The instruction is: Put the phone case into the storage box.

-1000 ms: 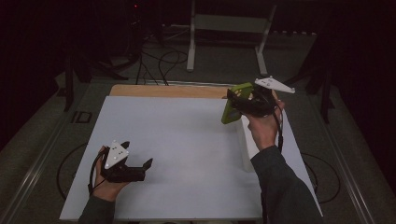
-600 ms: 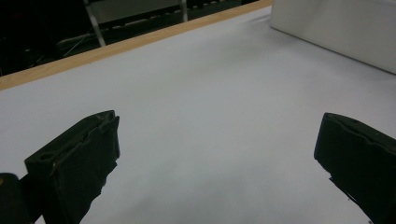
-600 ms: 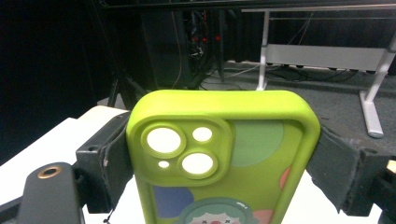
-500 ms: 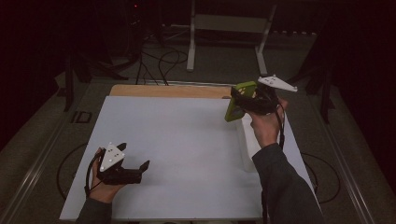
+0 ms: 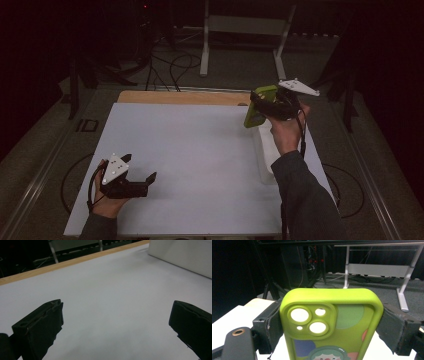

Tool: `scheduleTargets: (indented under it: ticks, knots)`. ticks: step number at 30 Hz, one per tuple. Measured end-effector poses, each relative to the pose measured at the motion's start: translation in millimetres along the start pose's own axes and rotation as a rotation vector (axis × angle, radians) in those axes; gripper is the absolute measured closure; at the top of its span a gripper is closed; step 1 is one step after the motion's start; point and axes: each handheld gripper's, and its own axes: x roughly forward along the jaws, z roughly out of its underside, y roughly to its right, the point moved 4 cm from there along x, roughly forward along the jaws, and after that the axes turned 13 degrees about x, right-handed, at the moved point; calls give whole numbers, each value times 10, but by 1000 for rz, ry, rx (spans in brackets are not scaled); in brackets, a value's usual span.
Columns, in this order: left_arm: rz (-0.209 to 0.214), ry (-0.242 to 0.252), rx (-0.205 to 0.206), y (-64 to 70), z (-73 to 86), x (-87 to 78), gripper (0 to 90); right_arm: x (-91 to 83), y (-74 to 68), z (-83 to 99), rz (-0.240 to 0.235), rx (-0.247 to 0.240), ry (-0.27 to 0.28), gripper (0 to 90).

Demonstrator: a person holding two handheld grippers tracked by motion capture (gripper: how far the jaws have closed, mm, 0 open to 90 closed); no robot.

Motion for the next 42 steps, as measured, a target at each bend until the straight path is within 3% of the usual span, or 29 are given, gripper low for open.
scheduleTargets:
  ticks: [9,34,42]
  knots:
    - [-5,6,-6,-22,26,-22,0,-2,32,-82,18,-9,15,159]
    - [-75,11,-6,-91,174,-134,0,115,289,-147,111,13,32,159]
    - [-74,10,-3,-86,177,-135,0,165,391,-151,142,33,37,159]
